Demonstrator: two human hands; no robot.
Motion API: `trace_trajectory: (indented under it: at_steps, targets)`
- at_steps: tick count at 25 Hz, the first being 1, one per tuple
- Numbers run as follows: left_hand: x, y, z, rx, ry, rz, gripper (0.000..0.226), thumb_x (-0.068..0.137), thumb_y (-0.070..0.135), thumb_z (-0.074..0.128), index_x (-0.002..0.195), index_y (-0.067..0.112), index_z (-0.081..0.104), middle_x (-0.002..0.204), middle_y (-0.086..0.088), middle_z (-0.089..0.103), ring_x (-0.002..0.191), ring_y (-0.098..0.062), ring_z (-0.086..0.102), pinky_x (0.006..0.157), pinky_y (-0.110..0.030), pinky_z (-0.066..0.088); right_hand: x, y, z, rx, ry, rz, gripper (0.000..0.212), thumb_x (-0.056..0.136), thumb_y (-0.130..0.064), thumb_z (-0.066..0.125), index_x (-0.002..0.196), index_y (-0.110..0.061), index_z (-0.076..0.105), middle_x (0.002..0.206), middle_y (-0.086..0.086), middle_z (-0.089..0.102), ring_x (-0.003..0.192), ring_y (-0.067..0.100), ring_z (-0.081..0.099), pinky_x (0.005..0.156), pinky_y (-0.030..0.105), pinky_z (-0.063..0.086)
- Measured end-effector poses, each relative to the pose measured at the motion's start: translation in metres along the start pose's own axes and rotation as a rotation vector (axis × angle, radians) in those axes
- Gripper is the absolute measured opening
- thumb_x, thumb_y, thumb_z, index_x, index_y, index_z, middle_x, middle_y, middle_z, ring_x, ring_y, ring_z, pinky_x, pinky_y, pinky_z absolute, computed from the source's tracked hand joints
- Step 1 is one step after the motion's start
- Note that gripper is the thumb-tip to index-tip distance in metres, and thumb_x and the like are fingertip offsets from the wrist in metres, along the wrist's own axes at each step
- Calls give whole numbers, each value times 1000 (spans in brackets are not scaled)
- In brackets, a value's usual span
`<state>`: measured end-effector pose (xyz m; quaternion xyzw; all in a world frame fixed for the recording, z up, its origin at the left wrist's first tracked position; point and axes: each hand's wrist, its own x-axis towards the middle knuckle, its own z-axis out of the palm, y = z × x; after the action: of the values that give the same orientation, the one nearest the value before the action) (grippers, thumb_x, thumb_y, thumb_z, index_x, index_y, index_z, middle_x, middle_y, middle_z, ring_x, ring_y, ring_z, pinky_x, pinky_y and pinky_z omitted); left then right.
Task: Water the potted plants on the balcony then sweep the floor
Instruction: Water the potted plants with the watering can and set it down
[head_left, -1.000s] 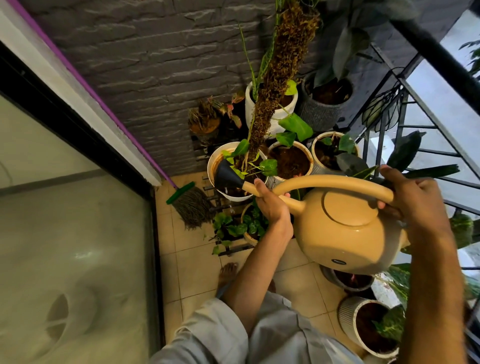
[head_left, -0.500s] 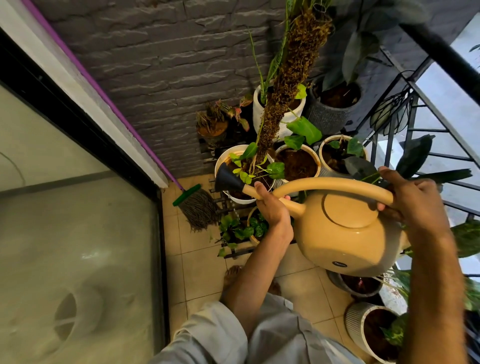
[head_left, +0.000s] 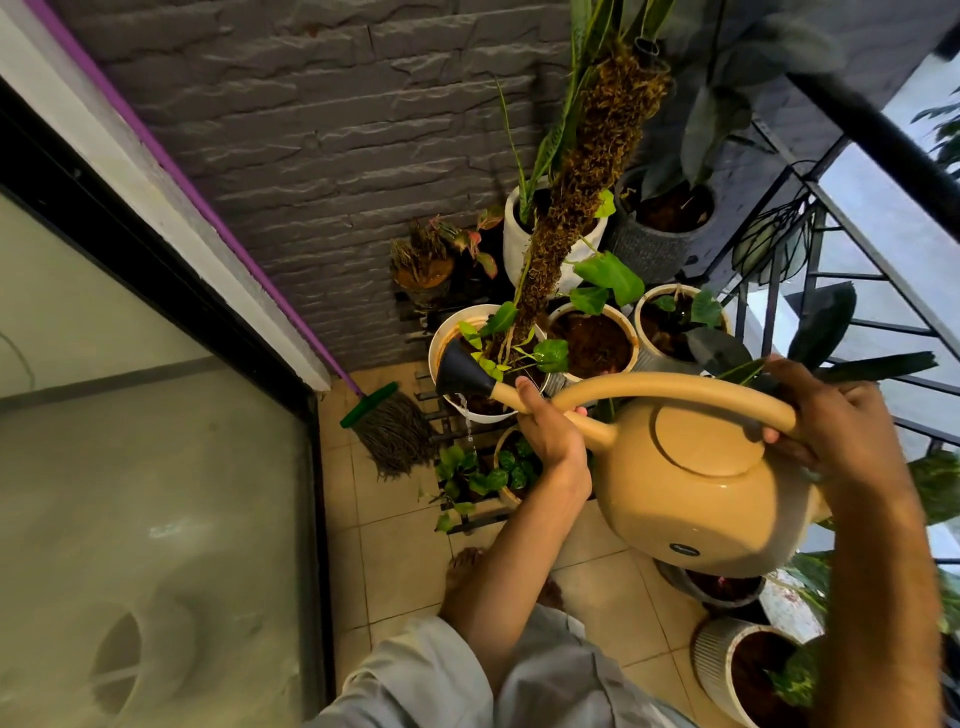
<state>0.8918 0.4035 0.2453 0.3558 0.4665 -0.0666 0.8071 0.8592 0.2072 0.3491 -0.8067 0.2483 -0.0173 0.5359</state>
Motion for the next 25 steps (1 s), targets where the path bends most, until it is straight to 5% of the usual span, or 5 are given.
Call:
trace_trajectory:
  at_steps: [7,15,19,22,25]
  targets:
    - [-6,8,2,64,-1,6,75,94,73,47,145,19,46,122,-14,69,87,-19,71,71,-30,50,-11,-9,6,56,68,19,64,101,-57,57,77,0,71,58,20,65,50,22,58,59,31,46]
    - [-29,27,14,142,-75,111,144,25,107,48,144,27,48,125,-8,68,99,-20,72,72,-28,50,-24,-25,9,227,320,115,38,94,-50,70,75,-17,71,55,0,65,53,16,59,63,34,53]
    - [-38,39,16,219,-163,90,81,91,73,53,158,30,36,138,-3,59,105,-12,63,81,-26,48,-25,-17,9,351,471,143,52,82,-65,71,105,-18,74,77,6,63,65,15,58,64,34,48]
    - [-42,46,17,252,-229,83,67,101,60,50,159,31,35,139,2,54,117,-12,58,100,-32,45,-12,21,-4,433,525,146,64,67,-84,72,87,-23,68,70,3,56,58,17,54,69,54,53]
    - [-39,60,17,273,-283,76,71,101,61,49,162,35,27,146,0,48,125,-18,53,108,-38,42,-31,-11,15,476,635,162,52,80,-65,69,104,-19,71,72,-3,58,59,9,57,57,32,52]
